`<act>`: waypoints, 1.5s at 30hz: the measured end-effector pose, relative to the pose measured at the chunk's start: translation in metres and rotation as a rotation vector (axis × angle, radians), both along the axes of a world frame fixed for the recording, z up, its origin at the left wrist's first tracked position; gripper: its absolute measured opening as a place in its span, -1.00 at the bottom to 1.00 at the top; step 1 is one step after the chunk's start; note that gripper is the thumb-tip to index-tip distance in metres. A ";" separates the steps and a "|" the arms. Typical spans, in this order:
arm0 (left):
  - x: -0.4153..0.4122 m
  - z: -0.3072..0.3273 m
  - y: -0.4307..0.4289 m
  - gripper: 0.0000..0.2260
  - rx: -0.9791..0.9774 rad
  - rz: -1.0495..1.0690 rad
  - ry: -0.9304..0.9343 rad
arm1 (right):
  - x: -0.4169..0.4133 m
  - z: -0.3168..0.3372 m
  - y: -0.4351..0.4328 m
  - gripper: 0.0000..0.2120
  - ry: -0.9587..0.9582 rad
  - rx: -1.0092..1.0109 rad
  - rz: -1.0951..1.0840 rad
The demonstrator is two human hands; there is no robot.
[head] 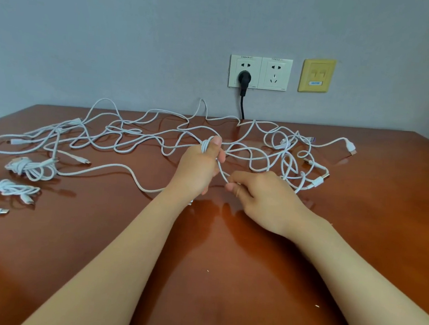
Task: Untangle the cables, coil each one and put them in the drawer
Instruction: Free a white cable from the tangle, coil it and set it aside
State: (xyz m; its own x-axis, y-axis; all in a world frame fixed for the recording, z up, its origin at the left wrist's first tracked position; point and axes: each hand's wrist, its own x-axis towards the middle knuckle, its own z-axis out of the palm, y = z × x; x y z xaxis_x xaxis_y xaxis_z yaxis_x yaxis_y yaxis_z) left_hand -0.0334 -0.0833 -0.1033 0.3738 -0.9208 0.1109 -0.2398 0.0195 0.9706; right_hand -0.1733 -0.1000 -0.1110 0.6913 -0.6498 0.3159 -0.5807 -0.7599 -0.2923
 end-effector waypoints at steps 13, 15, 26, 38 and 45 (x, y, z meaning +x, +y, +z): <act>-0.002 0.009 0.002 -0.61 -0.097 -0.107 0.662 | -0.001 0.004 0.002 -0.80 -0.094 0.046 -0.022; 0.001 0.008 0.001 -0.62 -0.128 -0.116 0.756 | 0.001 0.003 0.003 -0.80 -0.079 0.055 -0.017; 0.021 0.007 -0.001 -0.68 -0.133 -0.001 0.835 | 0.002 0.008 0.009 -0.90 -0.133 0.115 0.048; 0.000 0.004 0.004 -0.54 0.122 -0.099 0.286 | 0.010 0.009 0.009 -0.77 -0.515 0.276 0.128; -0.012 0.002 0.009 -0.35 0.215 -0.370 0.283 | 0.006 0.008 0.005 -0.66 -0.564 0.246 -0.099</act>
